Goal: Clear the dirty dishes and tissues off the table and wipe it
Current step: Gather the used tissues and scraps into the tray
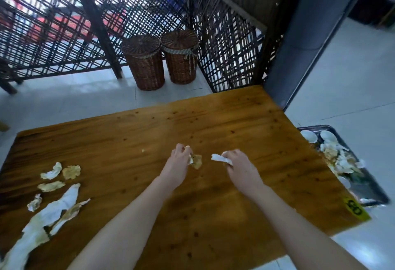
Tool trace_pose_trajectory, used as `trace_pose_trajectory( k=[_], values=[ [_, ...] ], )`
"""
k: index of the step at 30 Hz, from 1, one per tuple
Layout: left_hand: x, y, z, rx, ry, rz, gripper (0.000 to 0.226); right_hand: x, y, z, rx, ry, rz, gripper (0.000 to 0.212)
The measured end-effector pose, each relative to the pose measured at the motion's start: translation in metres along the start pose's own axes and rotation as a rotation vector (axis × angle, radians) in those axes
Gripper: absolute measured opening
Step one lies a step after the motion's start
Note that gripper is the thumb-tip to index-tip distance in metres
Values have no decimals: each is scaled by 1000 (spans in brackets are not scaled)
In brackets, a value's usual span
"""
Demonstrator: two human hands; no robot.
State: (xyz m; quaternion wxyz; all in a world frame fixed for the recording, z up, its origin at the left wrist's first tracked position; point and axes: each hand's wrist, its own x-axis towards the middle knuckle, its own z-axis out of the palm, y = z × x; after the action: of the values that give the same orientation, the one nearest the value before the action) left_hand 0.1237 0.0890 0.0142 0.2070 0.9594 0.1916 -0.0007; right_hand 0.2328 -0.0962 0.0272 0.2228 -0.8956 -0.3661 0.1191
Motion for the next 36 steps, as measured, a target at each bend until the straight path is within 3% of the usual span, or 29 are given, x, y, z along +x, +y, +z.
trace_pose_trajectory(
  k=[13, 26, 36],
  values=[
    [8, 220, 70, -49, 11, 184, 38, -103, 155, -115, -14, 72, 149, 34],
    [84, 339, 151, -11, -96, 374, 41, -133, 314, -164, 15, 160, 372, 26],
    [182, 418, 200, -29, -179, 371, 35, -107, 441, -235, -44, 171, 509, 29]
  ],
)
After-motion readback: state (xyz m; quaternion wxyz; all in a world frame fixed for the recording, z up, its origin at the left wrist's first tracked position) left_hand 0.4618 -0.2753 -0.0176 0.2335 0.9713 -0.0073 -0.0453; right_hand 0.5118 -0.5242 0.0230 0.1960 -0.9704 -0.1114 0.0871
